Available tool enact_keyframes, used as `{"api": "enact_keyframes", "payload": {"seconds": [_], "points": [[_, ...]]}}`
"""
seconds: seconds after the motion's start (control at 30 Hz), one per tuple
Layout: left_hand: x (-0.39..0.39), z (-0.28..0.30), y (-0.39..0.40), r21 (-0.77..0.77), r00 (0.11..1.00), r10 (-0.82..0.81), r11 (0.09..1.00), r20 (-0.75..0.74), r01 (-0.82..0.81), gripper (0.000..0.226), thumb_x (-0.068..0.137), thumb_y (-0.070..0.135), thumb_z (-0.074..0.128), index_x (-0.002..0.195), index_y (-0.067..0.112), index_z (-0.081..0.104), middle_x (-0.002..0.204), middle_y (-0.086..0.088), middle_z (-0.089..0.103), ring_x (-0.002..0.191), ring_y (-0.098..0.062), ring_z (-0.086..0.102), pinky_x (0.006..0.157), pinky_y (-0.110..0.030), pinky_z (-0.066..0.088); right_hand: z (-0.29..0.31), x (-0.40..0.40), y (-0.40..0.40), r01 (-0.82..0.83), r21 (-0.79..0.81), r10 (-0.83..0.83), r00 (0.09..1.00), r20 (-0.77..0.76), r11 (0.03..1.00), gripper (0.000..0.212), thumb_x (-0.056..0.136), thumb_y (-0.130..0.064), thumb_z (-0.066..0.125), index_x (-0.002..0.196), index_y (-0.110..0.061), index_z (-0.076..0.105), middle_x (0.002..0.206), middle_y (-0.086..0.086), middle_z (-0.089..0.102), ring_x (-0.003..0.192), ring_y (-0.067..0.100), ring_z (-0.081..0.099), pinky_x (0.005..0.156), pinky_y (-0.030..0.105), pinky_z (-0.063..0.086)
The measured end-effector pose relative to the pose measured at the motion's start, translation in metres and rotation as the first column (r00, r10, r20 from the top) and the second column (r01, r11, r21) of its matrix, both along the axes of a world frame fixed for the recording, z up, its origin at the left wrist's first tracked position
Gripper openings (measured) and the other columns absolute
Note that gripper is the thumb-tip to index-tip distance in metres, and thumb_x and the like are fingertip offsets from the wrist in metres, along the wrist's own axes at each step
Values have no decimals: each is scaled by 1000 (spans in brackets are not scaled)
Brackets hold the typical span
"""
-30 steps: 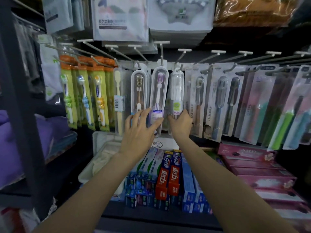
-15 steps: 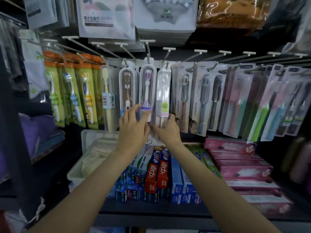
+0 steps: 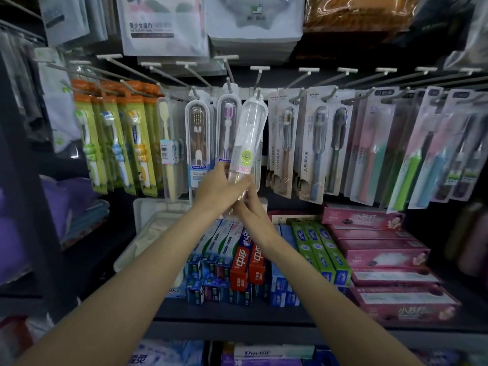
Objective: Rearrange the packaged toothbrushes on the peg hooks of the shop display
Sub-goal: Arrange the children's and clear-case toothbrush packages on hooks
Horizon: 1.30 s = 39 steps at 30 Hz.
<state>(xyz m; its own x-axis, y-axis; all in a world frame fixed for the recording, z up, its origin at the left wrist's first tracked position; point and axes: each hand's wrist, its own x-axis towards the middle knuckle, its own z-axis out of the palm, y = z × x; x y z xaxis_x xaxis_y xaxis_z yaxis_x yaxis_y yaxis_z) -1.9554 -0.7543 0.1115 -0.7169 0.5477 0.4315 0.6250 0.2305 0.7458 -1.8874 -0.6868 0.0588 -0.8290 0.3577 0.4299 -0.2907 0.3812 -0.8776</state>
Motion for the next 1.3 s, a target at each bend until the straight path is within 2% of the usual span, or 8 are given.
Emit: {"api": "enact_keyframes", "payload": {"seconds": [0.1,0.2,0.3,0.53,0.73,1.0,1.13,1.3], "points": [[-2,9,-3,-92,995,59,994,-78,-66,48,82,40,64,119,15,45,97,7,49,83,-12,51,67,-25,41,-4,2,13,11,18,-12,997,81,1000,64,91,-38,48,147,-31,18,148,-1,32,133,13,34,110,33,30],[-4,7,-2,-133,987,90,985,-132,-108,53,78,38,67,115,16,37,93,5,53,75,-13,52,57,-25,38,-7,1,27,12,72,-19,996,92,997,54,92,-14,46,143,-26,33,138,-2,41,124,8,41,104,29,34],[-11,4,1,-135,972,141,977,-188,-168,59,75,35,71,115,15,32,89,3,55,73,-17,53,59,-28,38,-3,-3,35,53,145,-61,997,47,988,57,91,3,43,137,-31,38,131,0,43,119,8,42,95,12,38],[-23,-1,-2,-106,955,134,980,-265,-167,50,78,21,68,112,13,33,91,-2,52,71,-19,49,46,-24,29,13,-61,79,503,141,-510,860,21,853,47,91,-10,55,134,-2,38,131,17,49,121,27,46,99,33,39],[-29,-1,-5,-117,936,112,980,-334,-159,49,81,22,64,118,11,33,97,-5,55,76,-22,50,59,-32,39,18,-106,98,569,87,-575,813,92,818,53,84,-16,65,127,0,38,125,19,53,118,31,51,97,38,43],[-36,-3,-4,-118,924,98,982,-370,-151,45,82,24,62,115,11,33,93,-4,54,75,-24,53,61,-36,45,17,-110,96,647,68,-651,757,53,759,27,83,-7,63,105,1,50,104,18,61,98,30,59,79,37,51],[-35,-4,-3,-112,929,104,982,-355,-153,44,82,25,62,112,12,32,92,-4,55,72,-23,52,58,-32,42,19,-93,81,643,145,-656,751,70,752,20,86,-11,60,89,-7,41,74,2,44,77,22,51,60,27,39],[-31,-5,-4,-99,930,93,986,-354,-136,44,83,23,62,113,11,32,90,-4,54,70,-19,50,51,-28,33,17,-59,74,606,216,-625,780,27,766,21,87,-15,61,91,-6,42,67,-3,39,59,10,39,42,17,27]]}}
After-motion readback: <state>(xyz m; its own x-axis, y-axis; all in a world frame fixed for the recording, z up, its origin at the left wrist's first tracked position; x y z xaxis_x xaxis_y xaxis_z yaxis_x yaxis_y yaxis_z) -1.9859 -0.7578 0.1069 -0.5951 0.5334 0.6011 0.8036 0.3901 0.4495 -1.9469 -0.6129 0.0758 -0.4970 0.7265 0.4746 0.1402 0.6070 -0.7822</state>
